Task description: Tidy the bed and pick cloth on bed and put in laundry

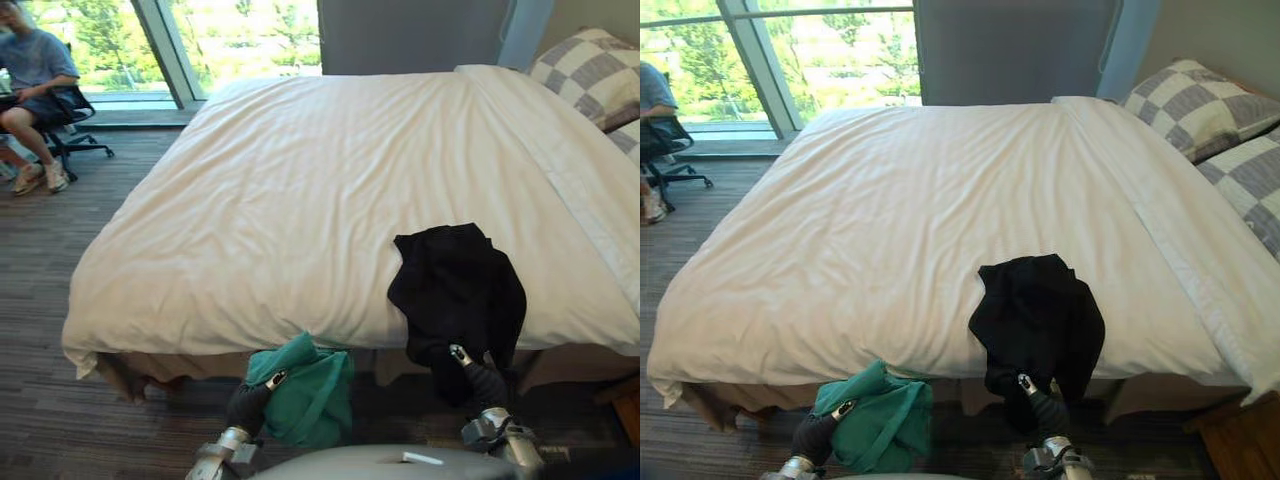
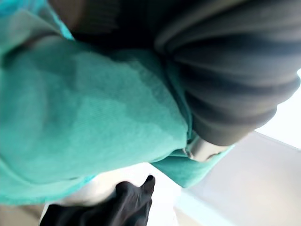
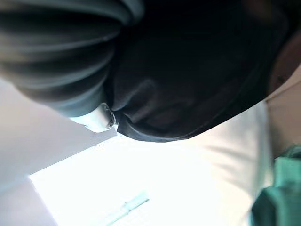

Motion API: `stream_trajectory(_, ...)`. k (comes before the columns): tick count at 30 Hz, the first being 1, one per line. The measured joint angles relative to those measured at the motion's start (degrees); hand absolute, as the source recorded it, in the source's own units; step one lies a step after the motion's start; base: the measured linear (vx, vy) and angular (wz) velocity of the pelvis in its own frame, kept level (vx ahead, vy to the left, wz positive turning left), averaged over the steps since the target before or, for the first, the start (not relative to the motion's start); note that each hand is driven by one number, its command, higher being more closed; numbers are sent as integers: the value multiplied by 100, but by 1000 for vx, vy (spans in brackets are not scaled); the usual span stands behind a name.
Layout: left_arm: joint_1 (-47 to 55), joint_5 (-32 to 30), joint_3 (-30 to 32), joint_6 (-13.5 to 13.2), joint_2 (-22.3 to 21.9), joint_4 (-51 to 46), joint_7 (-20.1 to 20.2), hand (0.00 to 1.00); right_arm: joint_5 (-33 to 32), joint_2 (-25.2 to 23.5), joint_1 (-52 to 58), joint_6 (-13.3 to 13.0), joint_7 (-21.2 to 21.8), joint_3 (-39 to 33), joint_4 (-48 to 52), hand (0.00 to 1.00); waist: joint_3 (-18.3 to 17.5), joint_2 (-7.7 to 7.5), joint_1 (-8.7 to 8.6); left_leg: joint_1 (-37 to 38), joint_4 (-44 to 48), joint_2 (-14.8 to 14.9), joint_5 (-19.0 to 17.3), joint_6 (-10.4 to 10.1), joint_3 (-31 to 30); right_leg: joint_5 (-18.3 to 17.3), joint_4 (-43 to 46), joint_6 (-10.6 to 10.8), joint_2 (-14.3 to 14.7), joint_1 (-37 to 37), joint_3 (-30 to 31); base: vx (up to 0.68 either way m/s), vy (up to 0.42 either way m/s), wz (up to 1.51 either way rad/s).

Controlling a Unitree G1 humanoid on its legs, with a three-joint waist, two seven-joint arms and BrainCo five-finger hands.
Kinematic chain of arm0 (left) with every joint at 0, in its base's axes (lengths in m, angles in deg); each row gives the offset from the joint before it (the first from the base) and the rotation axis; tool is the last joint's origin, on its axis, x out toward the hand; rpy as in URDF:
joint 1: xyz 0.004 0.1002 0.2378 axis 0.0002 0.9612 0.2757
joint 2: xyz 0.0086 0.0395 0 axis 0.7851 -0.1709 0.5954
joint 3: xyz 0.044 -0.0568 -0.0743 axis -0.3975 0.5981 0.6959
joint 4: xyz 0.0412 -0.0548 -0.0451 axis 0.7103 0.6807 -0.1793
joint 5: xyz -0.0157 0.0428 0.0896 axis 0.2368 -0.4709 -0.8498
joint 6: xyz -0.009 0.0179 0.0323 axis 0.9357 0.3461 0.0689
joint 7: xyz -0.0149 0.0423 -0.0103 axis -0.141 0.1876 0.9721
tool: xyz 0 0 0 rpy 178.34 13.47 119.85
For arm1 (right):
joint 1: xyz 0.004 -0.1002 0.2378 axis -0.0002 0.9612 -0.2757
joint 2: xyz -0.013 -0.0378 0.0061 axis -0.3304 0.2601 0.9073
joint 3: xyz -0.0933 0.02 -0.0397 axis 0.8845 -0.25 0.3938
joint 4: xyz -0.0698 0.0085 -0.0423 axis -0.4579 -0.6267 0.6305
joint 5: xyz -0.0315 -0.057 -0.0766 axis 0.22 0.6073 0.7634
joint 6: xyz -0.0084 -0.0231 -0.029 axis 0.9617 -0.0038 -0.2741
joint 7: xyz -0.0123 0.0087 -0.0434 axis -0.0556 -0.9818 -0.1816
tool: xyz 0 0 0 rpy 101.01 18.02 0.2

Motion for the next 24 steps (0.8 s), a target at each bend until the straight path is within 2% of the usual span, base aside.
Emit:
stream_trajectory(1, 0, -3, 5, -1, 4, 0, -11, 100, -3, 0, 5, -1, -22, -1, -54, 100, -1, 2, -12, -21, 10, -33, -4, 22, -105, -20, 119, -11, -35, -8, 25, 83, 34, 88)
stream_trajectory(3, -67, -8, 34, -105, 34, -5, 0, 100, -10, -1, 214, -51, -164, 6, -110, 100, -52, 33, -62, -94, -14, -136, 27, 121, -604, -39, 664, -47, -70, -76, 582, 117, 66, 114)
stream_trajectory(5, -89, 34, 141, -130, 55, -67, -7, 100, -26, -9, 275, -199, -175, 30, -186, 100, -100, -35, -5, -168, -19, -153, 35, 140, -690, -42, 807, -52, -123, -72, 617, 151, -3, 82)
stream_trajectory(6, -91, 80, 181, -108, 46, -152, -132, 100, -37, -3, 262, -251, -166, 79, -218, 100, -121, -91, 42, -226, 27, -212, 75, 224, -752, -41, 837, -52, -170, -77, 594, 161, -26, 57)
stream_trajectory(7, -102, 82, 187, -85, 44, -197, -248, 100, -45, 0, 243, -267, -155, 119, -218, 100, -145, -95, 51, -255, 67, -253, 138, 202, -806, -41, 864, -52, -192, -75, 595, 189, -13, 55)
stream_trajectory(8, -187, 128, 164, -34, 32, -246, -524, 100, -135, 1, 197, -280, -108, 223, -218, 100, -162, -146, 40, -273, 111, -315, 189, 259, -885, -42, 975, -52, -237, -76, 596, 210, -21, 67)
stream_trajectory(9, -372, -102, 87, -7, 14, -200, -1191, 100, -156, 19, 143, -280, -29, 330, -228, 100, -162, -166, -6, -267, 122, -320, 223, 310, -991, -42, 1258, -60, -245, -129, 623, 197, -34, 71)
stream_trajectory(10, -497, -180, 60, -15, -25, -87, -1487, 100, -158, 22, 86, -280, -4, 415, -247, 100, -126, -107, -16, -272, 137, -297, 228, 318, -1079, -213, 1296, -141, -234, -169, 644, 143, -80, 55)
stream_trajectory(11, -734, 94, 70, -25, -42, 333, -1736, 100, -159, 20, -40, -280, 28, 621, -273, 100, -157, -163, -25, -275, 146, -275, 228, 318, -1118, -394, 994, -302, -112, -115, 770, 55, -86, 30)
stream_trajectory(13, -1039, 235, -20, -261, -34, 907, -2098, 100, -158, -15, -346, -336, 60, 955, -421, 100, -173, -327, -15, -394, 209, -304, 186, 252, -1133, -415, 491, -362, -38, -56, 763, -12, -125, 12)
stream_trajectory(15, -1179, 231, -454, -609, -91, 1316, -2649, 100, -133, -2, -694, -455, 81, 1087, -707, 100, -154, -371, 22, -454, 56, -344, 346, 154, -1187, -536, 138, -232, 5, -3, 729, -22, -148, 11)
stream_trajectory(17, -1244, 228, -750, -728, -274, 1440, -3086, 100, -132, -6, -919, -469, 103, 1072, -892, 100, -12, -362, -42, -473, -175, -341, 602, 145, -1314, -618, 0, -119, 43, 130, 390, -73, -118, 58)
stream_trajectory(18, -1271, 226, -788, -737, -323, 1418, -3137, 100, -131, 25, -918, -469, 103, 1063, -892, 100, 103, -346, -34, -488, -205, -322, 534, 227, -1288, -610, -22, -125, 9, 226, 244, -107, -85, 80)
stream_trajectory(19, -1307, 227, -793, -751, -354, 1400, -3189, 100, -124, 29, -871, -458, 88, 1056, -893, 100, 205, -388, -38, -465, -171, -271, 340, 284, -963, -586, -115, -100, -13, 388, -18, -55, -72, 115)
stream_trajectory(20, -1315, 227, -777, -752, -349, 1400, -3202, 100, -126, 28, -777, -458, 42, 1045, -830, 100, 216, -414, -126, -624, 128, -167, 118, 319, -415, -550, -180, -75, -67, 573, -402, -31, -90, 176)
stream_trajectory(21, -1357, 229, -729, -753, -361, 1396, -3188, 100, -125, 48, -757, -455, 27, 963, -722, 100, 264, -349, -183, -966, 805, 21, 32, 472, 46, -550, -130, -75, -63, 729, -815, 3, -83, 189)
stream_trajectory(22, -1369, 231, -699, -764, -381, 1387, -3179, 100, -124, 88, -779, -453, 27, 869, -670, 100, 295, -237, -165, -1167, 1202, 179, 138, 582, 207, -551, -27, -77, -19, 783, -1017, -16, -38, 161)
stream_trajectory(23, -1348, 233, -683, -775, -365, 1379, -3178, 100, -125, 144, -818, -447, 19, 823, -663, 100, 301, -182, -143, -1297, 1436, 185, 191, 479, 202, -552, 86, -78, -14, 819, -1140, 4, 77, 146)
stream_trajectory(24, -1342, 238, -658, -774, -309, 1326, -3175, 100, -125, 252, -899, -430, 20, 806, -664, 100, 300, -163, -82, -1410, 1481, 59, 182, 505, 164, -526, 302, -115, -78, 813, -1263, 27, 110, 124)
